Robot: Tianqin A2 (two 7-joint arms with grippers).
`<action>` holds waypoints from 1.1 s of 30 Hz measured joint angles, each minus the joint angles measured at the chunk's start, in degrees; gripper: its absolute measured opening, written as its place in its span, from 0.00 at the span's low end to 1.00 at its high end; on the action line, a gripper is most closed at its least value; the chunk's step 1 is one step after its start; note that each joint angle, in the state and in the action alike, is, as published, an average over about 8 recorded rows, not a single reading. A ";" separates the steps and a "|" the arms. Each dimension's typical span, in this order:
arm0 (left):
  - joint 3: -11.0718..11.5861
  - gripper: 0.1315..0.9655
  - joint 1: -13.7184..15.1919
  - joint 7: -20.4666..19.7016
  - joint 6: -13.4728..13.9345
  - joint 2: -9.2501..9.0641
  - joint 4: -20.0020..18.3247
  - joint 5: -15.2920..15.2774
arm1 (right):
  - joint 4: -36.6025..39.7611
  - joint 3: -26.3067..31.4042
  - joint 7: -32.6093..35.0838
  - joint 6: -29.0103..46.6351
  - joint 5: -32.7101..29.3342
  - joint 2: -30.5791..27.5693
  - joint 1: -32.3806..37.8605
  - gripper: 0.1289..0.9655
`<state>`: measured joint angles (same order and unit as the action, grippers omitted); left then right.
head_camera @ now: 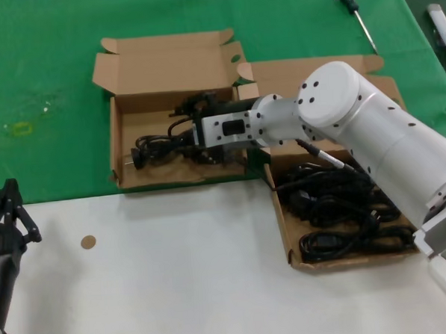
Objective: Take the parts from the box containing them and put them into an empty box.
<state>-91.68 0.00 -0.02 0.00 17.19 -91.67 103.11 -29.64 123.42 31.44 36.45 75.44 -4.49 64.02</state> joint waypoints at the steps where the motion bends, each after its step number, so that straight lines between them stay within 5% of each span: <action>1: 0.00 0.02 0.00 0.00 0.00 0.00 0.00 0.00 | 0.06 -0.04 0.12 -0.05 0.08 0.08 0.01 0.28; 10: 0.00 0.02 0.00 0.00 0.00 0.00 0.00 0.00 | 0.27 -0.21 0.26 -0.37 0.35 0.41 0.12 0.50; 15: 0.00 0.02 0.00 0.00 0.00 0.00 0.00 0.00 | -1.12 0.08 -1.06 -0.33 -0.17 -0.12 -0.36 0.53; 22: 0.00 0.02 0.00 0.00 0.00 0.00 0.00 0.00 | -7.69 1.08 -5.50 0.47 -2.15 -2.64 -2.75 0.75; 33: 0.00 0.02 0.00 0.00 0.00 0.00 0.00 0.00 | -17.53 1.71 -10.78 1.91 -4.12 -6.28 -6.30 0.92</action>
<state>-91.68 0.00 -0.02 0.00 17.19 -91.67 103.11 -47.17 125.13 20.66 38.36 71.32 -10.77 57.72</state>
